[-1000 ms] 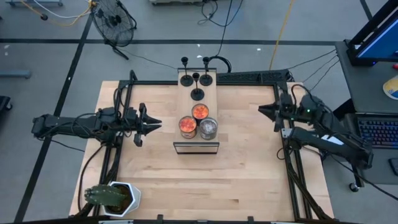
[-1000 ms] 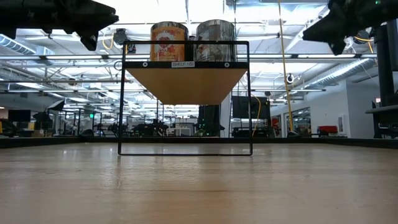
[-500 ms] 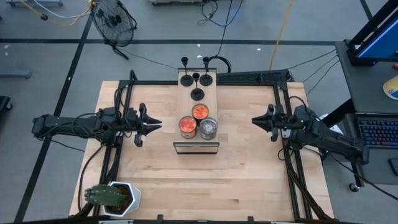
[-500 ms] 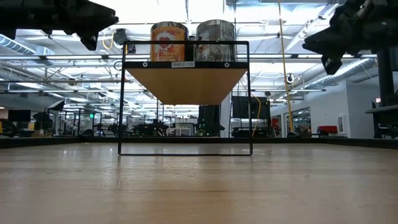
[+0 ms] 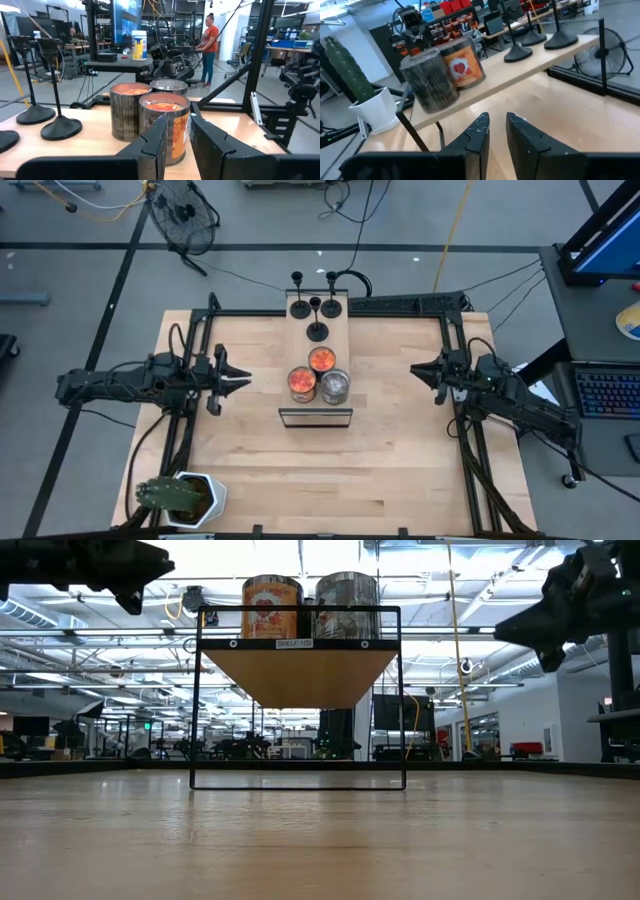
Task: Pick & Place candle stick holders
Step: Return to Home Position
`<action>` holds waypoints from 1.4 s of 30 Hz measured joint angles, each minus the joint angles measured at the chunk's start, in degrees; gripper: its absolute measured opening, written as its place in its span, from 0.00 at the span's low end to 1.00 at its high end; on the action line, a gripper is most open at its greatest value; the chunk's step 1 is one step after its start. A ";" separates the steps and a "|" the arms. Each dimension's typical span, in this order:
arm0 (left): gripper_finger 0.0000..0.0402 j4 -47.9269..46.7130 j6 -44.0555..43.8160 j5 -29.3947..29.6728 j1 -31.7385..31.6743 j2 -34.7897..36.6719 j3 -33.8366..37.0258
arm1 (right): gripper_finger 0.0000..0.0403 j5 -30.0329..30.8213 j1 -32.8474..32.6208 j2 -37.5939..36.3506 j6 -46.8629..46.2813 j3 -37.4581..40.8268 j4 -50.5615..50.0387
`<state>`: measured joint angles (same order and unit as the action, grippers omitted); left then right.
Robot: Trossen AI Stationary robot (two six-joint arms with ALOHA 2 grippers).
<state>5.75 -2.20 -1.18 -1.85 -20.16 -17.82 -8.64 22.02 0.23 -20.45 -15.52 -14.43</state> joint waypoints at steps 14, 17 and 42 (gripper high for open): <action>0.22 11.92 0.39 2.07 0.01 0.63 10.03 | 0.14 1.90 0.01 -0.02 1.03 5.10 5.68; 0.22 12.41 -0.38 2.13 0.00 2.83 12.34 | 0.14 7.00 0.00 0.00 2.02 5.13 5.22; 0.22 -3.49 1.95 1.10 1.78 18.49 14.09 | 0.14 4.33 -0.02 0.00 0.40 5.15 0.24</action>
<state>2.27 -0.25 -0.08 -0.07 -1.67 -3.74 -4.32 22.00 0.23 -20.05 -10.37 -14.20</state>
